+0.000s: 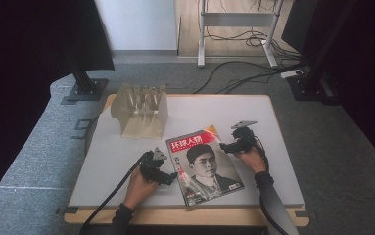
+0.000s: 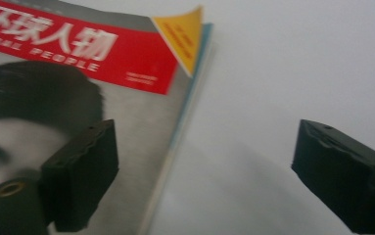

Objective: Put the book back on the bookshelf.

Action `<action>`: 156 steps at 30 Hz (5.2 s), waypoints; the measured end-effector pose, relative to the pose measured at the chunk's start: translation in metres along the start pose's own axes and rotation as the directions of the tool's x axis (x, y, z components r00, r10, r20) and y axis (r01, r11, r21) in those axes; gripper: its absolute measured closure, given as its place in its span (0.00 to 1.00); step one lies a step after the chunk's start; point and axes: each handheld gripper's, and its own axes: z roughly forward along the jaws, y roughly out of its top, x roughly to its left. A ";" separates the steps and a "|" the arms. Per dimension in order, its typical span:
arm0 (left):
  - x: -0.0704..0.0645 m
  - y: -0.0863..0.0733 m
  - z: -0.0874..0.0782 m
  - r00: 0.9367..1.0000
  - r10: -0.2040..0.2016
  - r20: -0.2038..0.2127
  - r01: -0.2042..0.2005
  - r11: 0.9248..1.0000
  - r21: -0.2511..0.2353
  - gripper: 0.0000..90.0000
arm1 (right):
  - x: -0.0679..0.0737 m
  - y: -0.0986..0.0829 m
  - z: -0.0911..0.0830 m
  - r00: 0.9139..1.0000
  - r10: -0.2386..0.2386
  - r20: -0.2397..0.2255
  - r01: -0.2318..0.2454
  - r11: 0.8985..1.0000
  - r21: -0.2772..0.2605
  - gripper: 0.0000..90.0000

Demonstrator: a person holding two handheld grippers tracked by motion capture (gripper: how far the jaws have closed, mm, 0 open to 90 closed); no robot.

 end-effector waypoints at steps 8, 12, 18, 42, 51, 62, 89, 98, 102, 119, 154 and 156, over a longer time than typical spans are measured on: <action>0.002 0.003 0.004 1.000 -0.014 0.009 0.014 1.000 0.013 0.00 | 0.017 0.009 0.018 0.998 -0.009 -0.063 0.011 1.000 0.029 0.16; 0.002 0.003 0.004 1.000 -0.015 0.009 0.015 1.000 0.014 0.00 | 0.014 0.009 0.028 0.997 0.031 -0.078 -0.028 0.999 0.039 0.17; 0.002 0.003 0.004 1.000 -0.018 0.010 0.018 1.000 0.012 0.00 | 0.012 0.010 0.035 0.993 0.053 -0.109 -0.054 0.999 -0.005 0.25; 0.002 0.004 0.004 1.000 -0.020 0.009 0.020 1.000 0.013 0.00 | 0.020 0.013 0.009 0.980 0.106 -0.169 -0.105 0.994 0.011 0.67; 0.002 0.004 0.004 1.000 -0.019 0.007 0.019 1.000 0.013 0.00 | 0.035 0.024 0.010 0.997 -0.047 -0.054 0.049 0.998 0.035 0.94; 0.002 0.003 0.004 1.000 -0.015 0.010 0.015 1.000 0.015 0.00 | 0.059 0.042 -0.024 0.987 -0.147 -0.065 0.148 0.989 0.014 0.95; 0.014 0.037 0.002 0.981 -0.028 0.194 0.031 1.000 -0.008 0.14 | 0.087 0.070 -0.090 0.962 -0.265 -0.067 0.256 0.960 -0.117 0.96; 0.009 0.046 0.017 0.959 0.006 0.282 -0.009 1.000 0.007 0.15 | 0.089 0.075 -0.107 0.956 -0.284 -0.071 0.271 0.950 -0.153 0.96; 0.007 0.048 0.020 0.948 0.014 0.317 -0.016 1.000 0.005 0.16 | 0.091 0.076 -0.110 0.953 -0.294 -0.075 0.279 0.947 -0.162 0.96; 0.007 0.062 0.004 0.962 0.026 0.272 -0.012 0.999 -0.052 0.35 | 0.090 0.078 -0.116 0.948 -0.298 -0.115 0.271 0.941 -0.202 0.96; 0.004 0.100 -0.075 0.986 0.157 0.057 -0.134 0.946 -0.295 0.93 | 0.062 0.082 -0.121 0.974 -0.227 -0.023 0.216 0.949 -0.231 0.95; 0.003 0.099 -0.077 0.984 0.170 0.045 -0.149 0.942 -0.301 0.93 | 0.061 0.082 -0.121 0.974 -0.226 -0.018 0.216 0.947 -0.236 0.95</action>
